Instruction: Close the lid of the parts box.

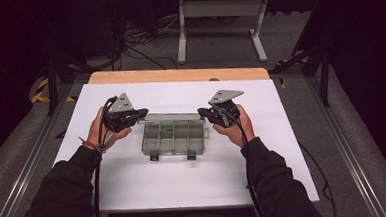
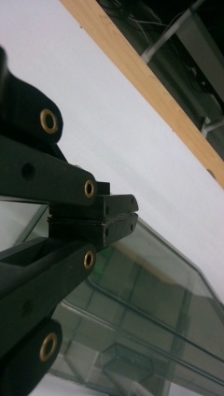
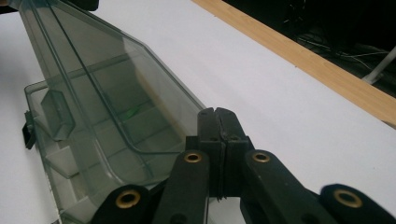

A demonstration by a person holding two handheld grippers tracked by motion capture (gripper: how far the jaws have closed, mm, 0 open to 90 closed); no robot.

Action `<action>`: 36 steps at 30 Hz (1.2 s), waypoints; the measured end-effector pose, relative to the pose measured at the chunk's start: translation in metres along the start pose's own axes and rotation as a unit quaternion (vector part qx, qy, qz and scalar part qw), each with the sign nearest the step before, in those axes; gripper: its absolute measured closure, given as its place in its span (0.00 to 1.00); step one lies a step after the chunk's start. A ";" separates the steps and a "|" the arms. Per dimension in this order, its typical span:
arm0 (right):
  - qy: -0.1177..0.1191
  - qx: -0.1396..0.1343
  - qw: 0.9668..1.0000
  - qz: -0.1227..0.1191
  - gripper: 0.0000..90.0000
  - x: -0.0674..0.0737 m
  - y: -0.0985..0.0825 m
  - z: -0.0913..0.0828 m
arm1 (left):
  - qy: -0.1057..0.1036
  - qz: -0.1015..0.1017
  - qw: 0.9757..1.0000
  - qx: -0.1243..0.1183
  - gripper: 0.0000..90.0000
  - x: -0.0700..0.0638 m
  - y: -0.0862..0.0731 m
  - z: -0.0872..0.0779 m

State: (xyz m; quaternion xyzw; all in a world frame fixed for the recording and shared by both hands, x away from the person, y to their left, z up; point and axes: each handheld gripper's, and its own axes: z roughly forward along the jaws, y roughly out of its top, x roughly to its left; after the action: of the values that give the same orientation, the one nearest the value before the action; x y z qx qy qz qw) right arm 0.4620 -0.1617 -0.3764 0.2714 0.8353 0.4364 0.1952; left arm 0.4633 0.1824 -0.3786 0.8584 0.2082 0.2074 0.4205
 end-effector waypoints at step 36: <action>0.030 0.021 0.999 -0.035 1.00 0.028 -0.028 -0.010 | -0.034 0.019 0.999 0.024 0.99 -0.028 -0.025 -0.005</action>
State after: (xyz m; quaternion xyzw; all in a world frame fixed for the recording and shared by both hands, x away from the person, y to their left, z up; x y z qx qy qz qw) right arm 0.4266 -0.1635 -0.3968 0.2331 0.8588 0.4194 0.1794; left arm 0.4326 0.1848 -0.4013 0.8784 0.1826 0.1812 0.4028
